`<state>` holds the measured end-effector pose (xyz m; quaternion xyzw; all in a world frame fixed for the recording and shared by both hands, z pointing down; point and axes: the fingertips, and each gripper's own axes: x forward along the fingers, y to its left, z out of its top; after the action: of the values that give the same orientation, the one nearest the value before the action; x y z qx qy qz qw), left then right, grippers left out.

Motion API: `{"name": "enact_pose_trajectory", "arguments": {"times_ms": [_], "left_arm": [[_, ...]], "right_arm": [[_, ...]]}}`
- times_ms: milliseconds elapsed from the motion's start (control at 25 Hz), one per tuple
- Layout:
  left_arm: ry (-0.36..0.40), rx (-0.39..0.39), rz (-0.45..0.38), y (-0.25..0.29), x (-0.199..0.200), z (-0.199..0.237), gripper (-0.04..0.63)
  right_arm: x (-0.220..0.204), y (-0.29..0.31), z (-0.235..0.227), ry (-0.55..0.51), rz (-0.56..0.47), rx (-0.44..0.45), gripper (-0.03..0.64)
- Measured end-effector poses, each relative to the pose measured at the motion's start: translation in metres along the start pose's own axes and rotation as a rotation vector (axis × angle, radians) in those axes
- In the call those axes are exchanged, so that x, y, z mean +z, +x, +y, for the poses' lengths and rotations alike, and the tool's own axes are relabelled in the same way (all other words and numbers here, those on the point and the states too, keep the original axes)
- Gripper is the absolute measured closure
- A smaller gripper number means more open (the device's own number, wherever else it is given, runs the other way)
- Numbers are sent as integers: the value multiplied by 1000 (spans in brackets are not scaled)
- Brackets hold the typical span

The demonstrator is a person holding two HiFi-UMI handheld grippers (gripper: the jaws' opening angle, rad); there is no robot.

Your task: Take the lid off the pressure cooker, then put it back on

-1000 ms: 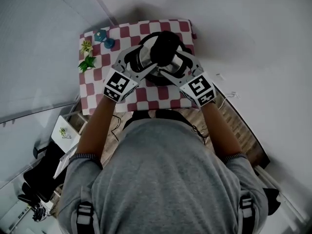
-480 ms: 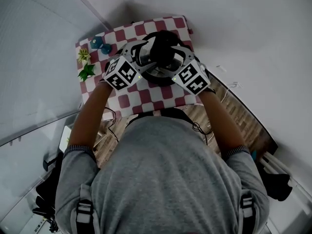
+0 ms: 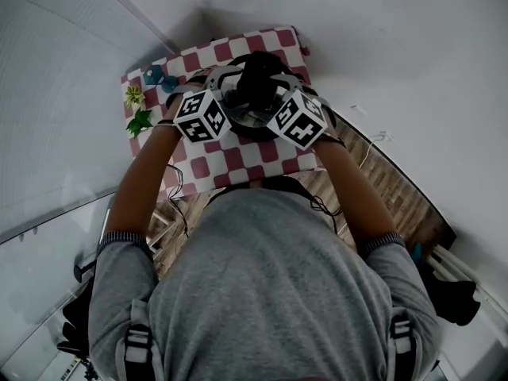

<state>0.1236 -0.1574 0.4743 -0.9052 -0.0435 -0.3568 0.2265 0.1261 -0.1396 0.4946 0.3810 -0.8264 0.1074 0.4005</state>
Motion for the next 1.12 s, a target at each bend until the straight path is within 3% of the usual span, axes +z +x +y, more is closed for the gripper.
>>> {"name": "enact_pose_trajectory", "arguments": {"times_ms": [280,520,960,1120], "left_arm": [[85,-137,97,23,-1,-5,264],[77,-303,201,31,-17,-21,264],[106,-390,251,45,-26,-23,265],[90,-418,266,48,-29,-22,265]], "right_arm": [[-12,11,-3,-61,137,67,252],[-13,23,0,-89,233,127,252],[-21,39,-2,-101,319,171,255],[-21,43,-6,-93,322,172,287]]}}
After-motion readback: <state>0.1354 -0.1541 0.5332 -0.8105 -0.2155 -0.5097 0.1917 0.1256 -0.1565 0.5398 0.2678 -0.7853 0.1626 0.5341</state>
